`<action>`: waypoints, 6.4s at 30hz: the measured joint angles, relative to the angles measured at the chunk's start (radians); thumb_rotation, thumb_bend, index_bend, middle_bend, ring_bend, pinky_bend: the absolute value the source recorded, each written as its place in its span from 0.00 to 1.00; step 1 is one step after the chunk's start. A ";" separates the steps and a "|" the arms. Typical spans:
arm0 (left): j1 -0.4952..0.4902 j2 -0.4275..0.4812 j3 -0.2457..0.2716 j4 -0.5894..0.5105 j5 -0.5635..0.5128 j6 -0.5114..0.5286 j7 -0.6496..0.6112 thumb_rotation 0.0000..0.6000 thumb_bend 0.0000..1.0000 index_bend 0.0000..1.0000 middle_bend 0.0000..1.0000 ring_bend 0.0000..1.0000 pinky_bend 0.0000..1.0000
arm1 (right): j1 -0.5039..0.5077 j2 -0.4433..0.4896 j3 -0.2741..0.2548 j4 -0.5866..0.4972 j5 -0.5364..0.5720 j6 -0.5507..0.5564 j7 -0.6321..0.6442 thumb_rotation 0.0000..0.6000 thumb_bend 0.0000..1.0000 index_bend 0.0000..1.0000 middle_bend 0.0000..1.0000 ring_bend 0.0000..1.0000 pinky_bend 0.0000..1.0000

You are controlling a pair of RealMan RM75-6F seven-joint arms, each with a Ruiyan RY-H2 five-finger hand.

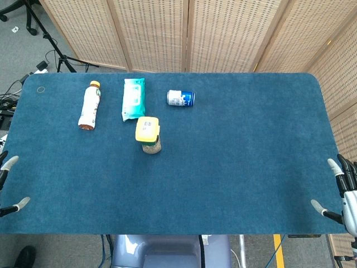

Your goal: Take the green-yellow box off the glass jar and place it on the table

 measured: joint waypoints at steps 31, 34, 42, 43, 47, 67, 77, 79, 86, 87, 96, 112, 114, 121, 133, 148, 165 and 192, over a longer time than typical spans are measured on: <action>-0.658 -0.251 -0.141 0.658 0.440 -0.205 -0.164 1.00 0.00 0.00 0.00 0.00 0.00 | 0.038 -0.028 0.081 0.017 0.202 -0.086 -0.021 1.00 0.00 0.00 0.00 0.00 0.00; -0.744 -0.300 -0.141 0.765 0.476 -0.240 -0.169 1.00 0.00 0.00 0.00 0.00 0.00 | 0.046 -0.034 0.090 0.027 0.236 -0.115 -0.029 1.00 0.00 0.00 0.00 0.00 0.00; -0.941 -0.426 -0.091 0.975 0.545 -0.337 -0.173 1.00 0.00 0.00 0.00 0.00 0.00 | 0.059 -0.040 0.116 0.046 0.303 -0.154 -0.030 1.00 0.00 0.00 0.00 0.00 0.00; -0.956 -0.439 -0.083 0.988 0.548 -0.347 -0.171 1.00 0.00 0.00 0.00 0.00 0.00 | 0.060 -0.040 0.118 0.047 0.306 -0.157 -0.030 1.00 0.00 0.00 0.00 0.00 0.00; -1.005 -0.478 -0.045 1.040 0.556 -0.375 -0.160 1.00 0.00 0.00 0.00 0.00 0.00 | 0.064 -0.042 0.124 0.053 0.321 -0.166 -0.030 1.00 0.00 0.00 0.00 0.00 0.00; -1.061 -0.579 0.065 1.192 0.519 -0.323 -0.179 1.00 0.30 0.62 0.47 0.35 0.37 | 0.063 -0.041 0.131 0.057 0.338 -0.180 -0.016 1.00 0.00 0.00 0.00 0.00 0.00; -1.040 -0.489 0.061 1.132 0.475 -0.176 -0.163 1.00 0.28 0.62 0.47 0.35 0.38 | 0.060 -0.036 0.121 0.046 0.311 -0.176 -0.005 1.00 0.00 0.00 0.00 0.00 0.00; -1.029 -0.455 0.058 1.093 0.463 -0.157 -0.161 1.00 0.28 0.62 0.47 0.35 0.38 | 0.059 -0.035 0.118 0.044 0.306 -0.176 -0.002 1.00 0.00 0.00 0.00 0.00 0.00; -0.928 -0.284 0.071 0.839 0.387 -0.152 -0.122 1.00 0.28 0.64 0.52 0.41 0.42 | 0.057 -0.027 0.104 0.035 0.272 -0.174 0.011 1.00 0.00 0.00 0.00 0.00 0.00; -0.913 -0.261 0.074 0.791 0.371 -0.161 -0.109 1.00 0.28 0.64 0.52 0.40 0.42 | 0.057 -0.026 0.102 0.033 0.266 -0.173 0.012 1.00 0.00 0.00 0.00 0.00 0.00; -0.753 -0.012 0.102 0.273 0.093 -0.347 0.199 1.00 0.29 0.64 0.52 0.41 0.42 | 0.052 -0.021 0.083 0.018 0.217 -0.156 0.017 1.00 0.00 0.00 0.00 0.00 0.00; -0.589 0.046 0.112 0.050 -0.417 -0.535 0.499 1.00 0.32 0.64 0.53 0.41 0.43 | 0.036 -0.009 0.053 0.002 0.145 -0.119 0.039 1.00 0.00 0.00 0.00 0.00 0.00; -0.578 0.015 0.105 0.049 -0.475 -0.541 0.525 1.00 0.32 0.64 0.53 0.41 0.43 | 0.037 -0.010 0.050 0.002 0.139 -0.119 0.037 1.00 0.00 0.00 0.00 0.00 0.00; -0.574 -0.107 0.084 0.102 -0.650 -0.553 0.649 1.00 0.32 0.64 0.53 0.41 0.43 | 0.039 -0.013 0.045 0.006 0.133 -0.121 0.035 1.00 0.00 0.00 0.00 0.00 0.00; -0.618 -0.250 0.043 0.218 -0.912 -0.540 0.856 1.00 0.30 0.52 0.44 0.39 0.42 | 0.041 -0.010 0.050 0.013 0.148 -0.127 0.051 1.00 0.00 0.00 0.00 0.00 0.00; -0.622 -0.243 -0.013 0.217 -0.882 -0.630 0.697 1.00 0.00 0.00 0.00 0.00 0.02 | 0.038 -0.007 0.050 0.008 0.147 -0.120 0.055 1.00 0.00 0.00 0.00 0.00 0.00; -0.410 -0.062 0.026 0.275 -0.129 -0.528 -0.194 1.00 0.00 0.18 0.02 0.00 0.04 | 0.019 0.001 0.026 -0.009 0.082 -0.071 0.062 1.00 0.00 0.00 0.00 0.00 0.00; -0.424 -0.302 0.078 0.766 0.000 -0.556 -0.583 1.00 0.00 0.37 0.25 0.20 0.22 | 0.028 -0.013 0.029 -0.008 0.105 -0.091 0.030 1.00 0.00 0.00 0.00 0.00 0.00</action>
